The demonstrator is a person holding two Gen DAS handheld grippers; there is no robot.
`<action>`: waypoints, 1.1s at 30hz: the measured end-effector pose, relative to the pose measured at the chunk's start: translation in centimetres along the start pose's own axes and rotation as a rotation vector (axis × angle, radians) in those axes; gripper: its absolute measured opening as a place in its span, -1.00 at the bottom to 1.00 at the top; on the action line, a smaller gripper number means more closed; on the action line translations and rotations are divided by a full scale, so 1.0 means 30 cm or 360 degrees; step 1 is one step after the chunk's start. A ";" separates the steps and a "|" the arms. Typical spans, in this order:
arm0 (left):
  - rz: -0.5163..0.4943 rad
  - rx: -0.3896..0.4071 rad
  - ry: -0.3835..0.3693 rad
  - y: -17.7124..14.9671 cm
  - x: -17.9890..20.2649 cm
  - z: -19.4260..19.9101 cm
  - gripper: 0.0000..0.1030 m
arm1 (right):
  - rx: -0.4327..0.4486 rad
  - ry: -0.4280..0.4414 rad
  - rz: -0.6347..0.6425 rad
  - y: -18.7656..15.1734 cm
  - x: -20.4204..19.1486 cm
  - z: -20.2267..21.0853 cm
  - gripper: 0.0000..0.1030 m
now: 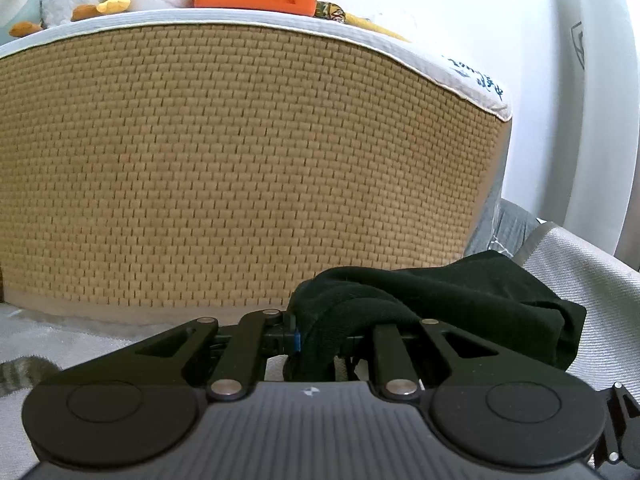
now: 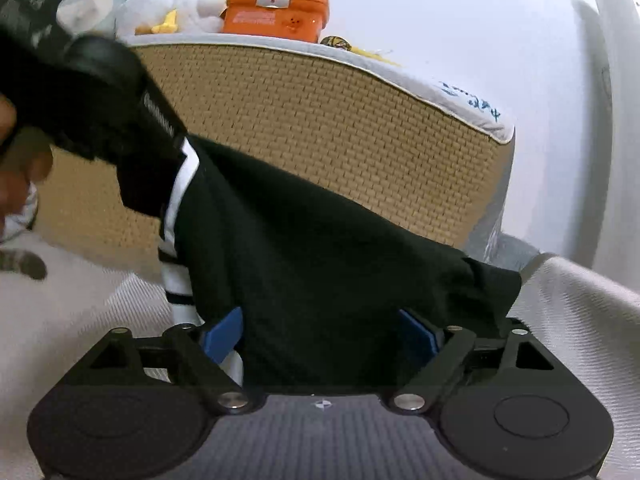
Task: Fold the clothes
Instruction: 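Lift the black garment with both tools, spreading it between them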
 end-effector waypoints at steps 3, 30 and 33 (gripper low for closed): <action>0.0025 0.0000 0.0011 0.002 -0.016 0.009 -0.69 | 0.0017 -0.0013 0.0092 -0.007 -0.031 0.018 0.71; 0.0171 0.0102 0.0123 0.086 -0.197 0.232 -0.69 | -0.0045 -0.0005 0.0273 0.099 -0.106 0.113 -0.86; 0.0179 0.0152 0.0124 0.132 -0.214 0.270 -0.69 | 0.0005 0.0015 0.0187 0.198 -0.073 0.136 -0.87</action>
Point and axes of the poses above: each gripper's, at about its wrist camera, not at the fingertips, and z roughly against the way its jaws point, x to its right, y to its top, the point moved 7 cm from there along -z, roughly the way its jaws point, and after that the axes turned 9 degrees about x, right-handed, at the moved point
